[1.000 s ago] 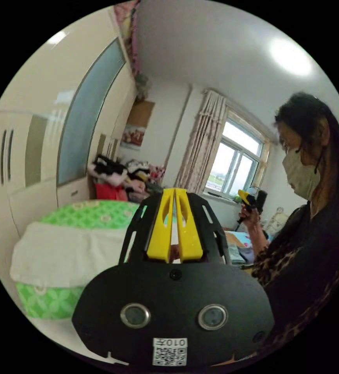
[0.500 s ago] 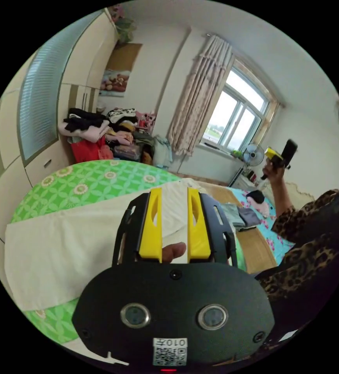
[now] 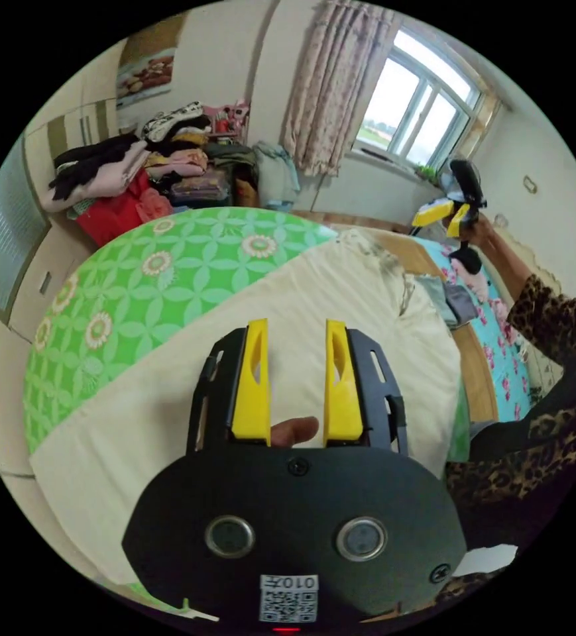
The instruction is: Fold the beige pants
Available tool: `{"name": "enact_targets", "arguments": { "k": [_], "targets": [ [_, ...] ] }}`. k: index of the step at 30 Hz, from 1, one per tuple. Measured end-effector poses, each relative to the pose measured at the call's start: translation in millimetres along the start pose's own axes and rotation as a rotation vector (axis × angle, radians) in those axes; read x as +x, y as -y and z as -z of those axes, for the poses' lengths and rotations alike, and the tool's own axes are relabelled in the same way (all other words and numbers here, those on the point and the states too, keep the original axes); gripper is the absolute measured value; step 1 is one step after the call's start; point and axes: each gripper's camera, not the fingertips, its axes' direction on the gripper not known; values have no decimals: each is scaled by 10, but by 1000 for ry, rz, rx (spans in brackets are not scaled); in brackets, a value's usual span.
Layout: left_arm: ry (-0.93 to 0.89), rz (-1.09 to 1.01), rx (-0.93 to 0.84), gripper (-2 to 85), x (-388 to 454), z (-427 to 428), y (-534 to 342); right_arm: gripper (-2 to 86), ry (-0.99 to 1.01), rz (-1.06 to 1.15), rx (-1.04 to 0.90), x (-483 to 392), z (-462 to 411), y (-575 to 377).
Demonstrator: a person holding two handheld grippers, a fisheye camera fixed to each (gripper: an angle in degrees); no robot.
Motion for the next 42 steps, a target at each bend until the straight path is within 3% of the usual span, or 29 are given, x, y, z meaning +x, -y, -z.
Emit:
{"name": "enact_targets", "arguments": {
  "k": [5, 13, 21, 26, 33, 42],
  "targets": [
    [-30, -38, -73, 130, -234, -346, 887, 169, -24, 118, -185, 710, -458, 520],
    [16, -111, -189, 138, -259, -816, 1613, 176, -64, 193, -421, 1648, -1222, 971],
    [-88, -130, -247, 114, -378, -882, 1875, 168, -24, 233, -467, 2010, -1529, 843],
    [-137, -197, -318, 70, -270, -731, 2002, 155, 19, 303, -511, 1945, -1570, 729],
    [-47, -183, -321, 9, -48, -470, 2078, 52, -60, 307, -516, 1765, -1472, 748],
    [28, -244, -169, -1, 815, 919, 1833, 26, -84, 428, -381, 750, -545, 565]
  ]
}}
